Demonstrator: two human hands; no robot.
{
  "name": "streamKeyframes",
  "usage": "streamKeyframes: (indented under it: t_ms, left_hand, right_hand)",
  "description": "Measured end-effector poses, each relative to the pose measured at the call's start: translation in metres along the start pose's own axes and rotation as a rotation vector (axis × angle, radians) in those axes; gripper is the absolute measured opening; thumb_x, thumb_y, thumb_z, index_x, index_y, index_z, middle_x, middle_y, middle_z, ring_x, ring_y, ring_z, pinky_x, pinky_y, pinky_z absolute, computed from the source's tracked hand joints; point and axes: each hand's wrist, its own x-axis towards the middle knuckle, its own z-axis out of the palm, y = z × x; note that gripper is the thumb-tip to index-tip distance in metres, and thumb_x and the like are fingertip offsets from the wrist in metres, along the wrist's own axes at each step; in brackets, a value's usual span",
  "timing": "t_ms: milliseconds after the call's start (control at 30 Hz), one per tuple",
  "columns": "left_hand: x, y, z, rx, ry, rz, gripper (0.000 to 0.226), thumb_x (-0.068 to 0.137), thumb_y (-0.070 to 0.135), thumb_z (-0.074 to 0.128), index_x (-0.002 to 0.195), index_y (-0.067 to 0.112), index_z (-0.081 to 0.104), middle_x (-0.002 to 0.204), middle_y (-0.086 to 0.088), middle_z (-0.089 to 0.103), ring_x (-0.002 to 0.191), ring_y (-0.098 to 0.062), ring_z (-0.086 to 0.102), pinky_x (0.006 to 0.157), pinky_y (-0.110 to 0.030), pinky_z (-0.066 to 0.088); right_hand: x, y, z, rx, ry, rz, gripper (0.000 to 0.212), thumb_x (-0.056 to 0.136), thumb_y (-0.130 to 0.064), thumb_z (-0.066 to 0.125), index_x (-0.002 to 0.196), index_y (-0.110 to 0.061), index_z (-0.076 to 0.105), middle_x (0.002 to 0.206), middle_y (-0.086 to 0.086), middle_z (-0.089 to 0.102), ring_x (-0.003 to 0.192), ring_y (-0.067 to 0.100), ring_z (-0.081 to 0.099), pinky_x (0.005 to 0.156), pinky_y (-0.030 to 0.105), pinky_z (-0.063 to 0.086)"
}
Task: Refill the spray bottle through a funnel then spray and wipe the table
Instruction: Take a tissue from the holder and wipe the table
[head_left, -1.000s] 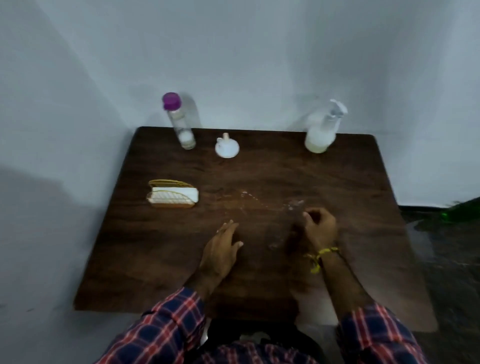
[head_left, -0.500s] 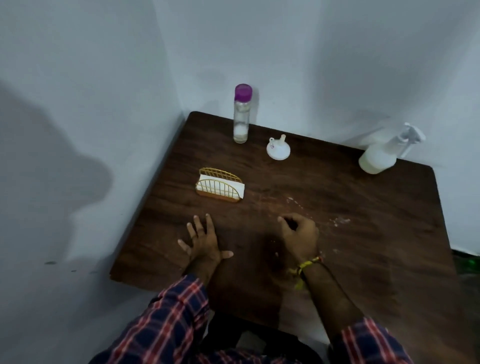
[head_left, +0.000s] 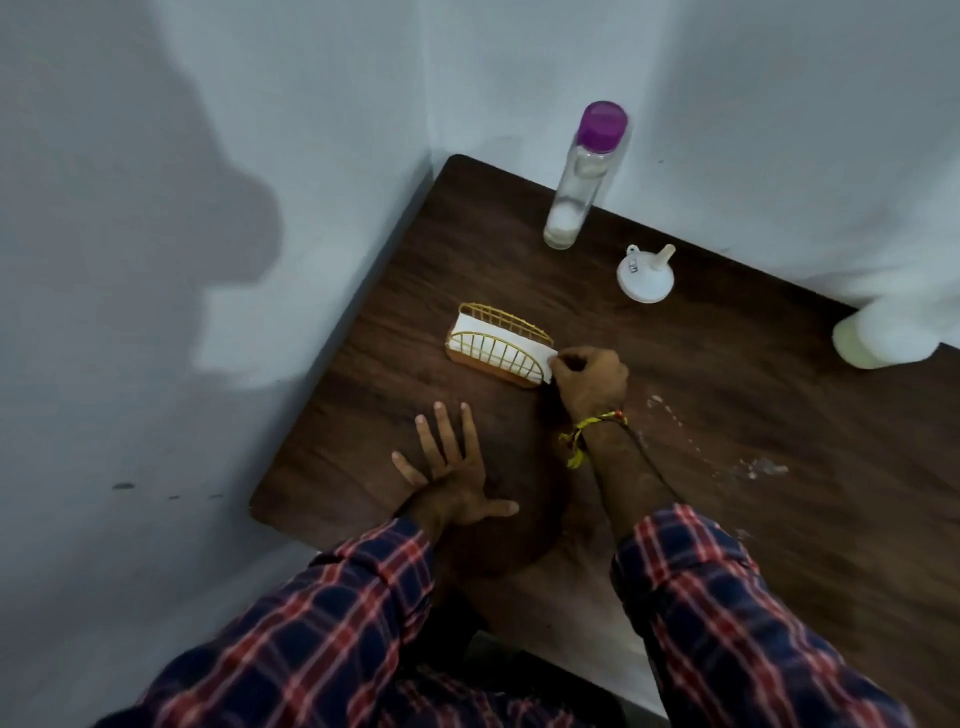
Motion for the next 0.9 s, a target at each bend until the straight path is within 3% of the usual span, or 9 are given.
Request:
streamKeyframes:
  t_ms: [233, 367, 467, 633, 833, 900]
  left_hand:
    - [0.001, 0.001, -0.001, -0.025, -0.030, 0.002, 0.151, 0.059, 0.073, 0.073, 0.135, 0.020, -0.046, 0.138, -0.015, -0.056, 0.128, -0.042, -0.048, 0.096, -0.077, -0.015]
    - [0.001, 0.000, -0.002, -0.033, -0.032, 0.007, 0.150, 0.060, 0.072, 0.073, 0.134, 0.021, -0.047, 0.135, -0.014, -0.058, 0.126, -0.041, -0.049, 0.095, -0.077, -0.017]
    - [0.001, 0.001, -0.001, -0.030, -0.024, 0.005, 0.150, 0.059, 0.072, 0.073, 0.134, 0.021, -0.047, 0.136, -0.015, -0.057, 0.127, -0.042, -0.049, 0.095, -0.077, -0.016]
    - [-0.001, 0.001, 0.000, -0.025, -0.003, 0.006, 0.150, 0.059, 0.073, 0.072, 0.135, 0.021, -0.046, 0.138, -0.015, -0.055, 0.128, -0.043, -0.047, 0.096, -0.078, -0.015]
    - [-0.003, 0.003, -0.003, -0.015, 0.001, -0.007, 0.151, 0.058, 0.074, 0.073, 0.136, 0.020, -0.045, 0.139, -0.017, -0.055, 0.129, -0.044, -0.046, 0.097, -0.078, -0.013]
    - [-0.005, 0.003, -0.005, -0.014, 0.000, 0.000, 0.152, 0.057, 0.075, 0.073, 0.136, 0.019, -0.045, 0.139, -0.017, -0.055, 0.130, -0.044, -0.045, 0.098, -0.078, -0.012]
  right_hand:
    - [-0.006, -0.004, 0.005, 0.005, 0.072, -0.037, 0.018, 0.086, -0.028, 0.071, 0.100, -0.019, 0.078, 0.097, 0.000, 0.076, 0.092, 0.017, 0.069, 0.085, 0.027, 0.052]
    - [-0.014, -0.009, 0.000, -0.001, 0.181, -0.305, 0.009, 0.081, -0.017, 0.072, 0.089, -0.014, 0.076, 0.089, 0.003, 0.073, 0.082, 0.017, 0.067, 0.077, 0.031, 0.054]
    - [-0.024, -0.015, -0.006, 0.153, 0.203, -0.452, 0.006, 0.083, -0.010, 0.069, 0.089, -0.009, 0.068, 0.092, 0.002, 0.072, 0.083, 0.014, 0.066, 0.076, 0.025, 0.054]
    - [-0.031, -0.032, -0.021, 0.323, 0.322, -0.490, 0.006, 0.087, -0.005, 0.065, 0.086, -0.003, 0.060, 0.080, 0.002, 0.066, 0.069, 0.015, 0.063, 0.064, 0.019, 0.050]
    - [-0.041, -0.044, -0.050, 0.450, 0.447, -0.467, 0.008, 0.090, -0.004, 0.065, 0.092, 0.002, 0.061, 0.079, -0.009, 0.060, 0.070, -0.003, 0.057, 0.067, 0.015, 0.048]
    - [-0.047, -0.045, -0.066, 0.521, 0.485, -0.447, 0.009, 0.092, -0.007, 0.064, 0.096, 0.001, 0.061, 0.083, 0.000, 0.063, 0.074, 0.003, 0.059, 0.069, 0.021, 0.050]
